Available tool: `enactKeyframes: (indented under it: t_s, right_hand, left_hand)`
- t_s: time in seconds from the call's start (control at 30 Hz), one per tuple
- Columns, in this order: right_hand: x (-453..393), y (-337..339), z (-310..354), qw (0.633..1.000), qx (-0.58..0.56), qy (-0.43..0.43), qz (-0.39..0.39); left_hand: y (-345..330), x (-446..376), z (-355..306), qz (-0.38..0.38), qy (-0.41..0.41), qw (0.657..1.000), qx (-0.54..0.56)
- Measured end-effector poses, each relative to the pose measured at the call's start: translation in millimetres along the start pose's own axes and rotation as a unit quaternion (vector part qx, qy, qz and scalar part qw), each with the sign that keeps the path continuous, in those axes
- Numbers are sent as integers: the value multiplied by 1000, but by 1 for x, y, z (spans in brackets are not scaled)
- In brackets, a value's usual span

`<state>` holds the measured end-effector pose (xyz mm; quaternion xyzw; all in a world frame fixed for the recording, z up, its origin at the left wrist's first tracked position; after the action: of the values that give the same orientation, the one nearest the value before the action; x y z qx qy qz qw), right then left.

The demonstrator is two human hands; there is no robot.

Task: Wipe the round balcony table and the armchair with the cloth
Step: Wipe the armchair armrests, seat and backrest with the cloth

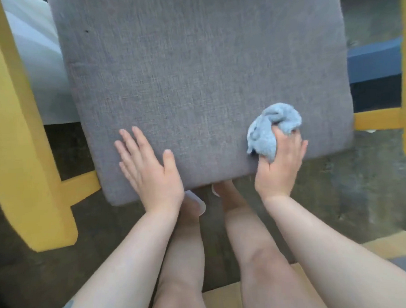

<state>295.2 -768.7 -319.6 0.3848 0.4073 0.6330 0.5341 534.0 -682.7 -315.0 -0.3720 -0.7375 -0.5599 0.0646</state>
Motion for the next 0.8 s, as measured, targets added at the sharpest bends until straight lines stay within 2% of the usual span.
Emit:
enactKeyframes:
  t_s: [0.03, 0.07, 0.1, 0.13, 0.17, 0.2, 0.23, 0.27, 0.3, 0.33, 0.37, 0.4, 0.43, 0.47, 0.5, 0.53, 0.57, 0.6, 0.63, 0.67, 0.7, 0.73, 0.77, 0.8]
  right_hand:
    - [-7, -1, 1, 994, 5, -100, -47]
    - [-11, -3, 16, 989, 10, -127, -69]
    - [-12, -9, 35, 996, 16, -74, -50]
    - [-1, -20, 54, 998, 15, 59, 9]
    - [23, -26, 63, 971, 16, 226, 80]
    - [41, -23, 52, 926, 31, 352, 130]
    - [42, -12, 26, 898, 51, 408, 156]
    - [31, 0, -6, 909, 75, 382, 152]
    - [12, 14, -36, 947, 85, 283, 124]
    - [-9, 27, -59, 983, 76, 144, 88]
    - [-25, 35, -71, 997, 67, 1, 35]
    - [-35, 32, -68, 991, 70, -109, -18]
    - [-39, 26, -50, 982, 69, -167, -52]
    - [-42, 18, -27, 983, 65, -164, -55]
    - [-41, 8, -4, 994, 59, -87, -20]
    - [-32, -2, 13, 997, 50, 50, 44]
    - [-16, -5, 18, 975, 38, 191, 107]
    - [-6, 2, 7, 939, 45, 305, 154]
    - [-10, 12, -17, 911, 68, 365, 181]
    - [-22, 21, -45, 914, 89, 347, 190]
    - [-43, 31, -68, 945, 94, 261, 174]
    - [-66, 40, -81, 977, 89, 127, 144]
    - [-78, 37, -80, 990, 96, 9, 99]
    - [-82, 28, -58, 991, 101, -52, 68]
  left_hand:
    - [-4, 0, -2, -9, 8, 1000, -9]
    - [-6, 1, -4, -20, 21, 1000, -12]
    - [-8, 1, -7, -29, 37, 999, -11]
    - [-10, 1, -9, -32, 53, 998, -11]
    - [-10, 1, -12, -29, 63, 998, -13]
    - [-11, 1, -15, -23, 59, 998, -19]
    - [-11, 1, -18, -15, 40, 999, -28]
    - [-10, 1, -21, -6, 8, 999, -41]
    - [-10, 2, -25, 3, -30, 998, -53]
    - [-13, 3, -29, 12, -63, 996, -63]
    - [-18, 6, -33, 19, -85, 994, -71]
    - [-25, 9, -38, 24, -95, 992, -81]
    - [-34, 14, -45, 27, -102, 990, -89]
    - [-43, 18, -52, 31, -111, 989, -95]
    - [-51, 22, -61, 37, -126, 986, -101]
    - [-58, 25, -67, 44, -141, 983, -108]
    - [-63, 25, -72, 45, -151, 981, -114]
    - [-65, 21, -74, 41, -154, 980, -122]
    - [-66, 16, -74, 34, -154, 978, -134]
    - [-66, 11, -73, 27, -154, 977, -148]
    - [-66, 8, -73, 19, -156, 974, -162]
    - [-66, 6, -74, 9, -157, 972, -175]
    - [-66, 5, -75, 1, -155, 971, -184]
    - [-67, 5, -76, -6, -148, 971, -190]
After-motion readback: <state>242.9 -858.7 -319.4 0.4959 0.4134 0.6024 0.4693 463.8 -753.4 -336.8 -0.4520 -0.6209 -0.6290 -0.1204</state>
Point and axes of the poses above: each hand's wrist, its own x-axis away from the middle knuckle, its own y-axis out of the back of the hand, z = x × y, the point moved 6 cm from there along -x, towards the middle knuckle, and after that the axes turned 8 degrees about y, right-handed, at the moved point
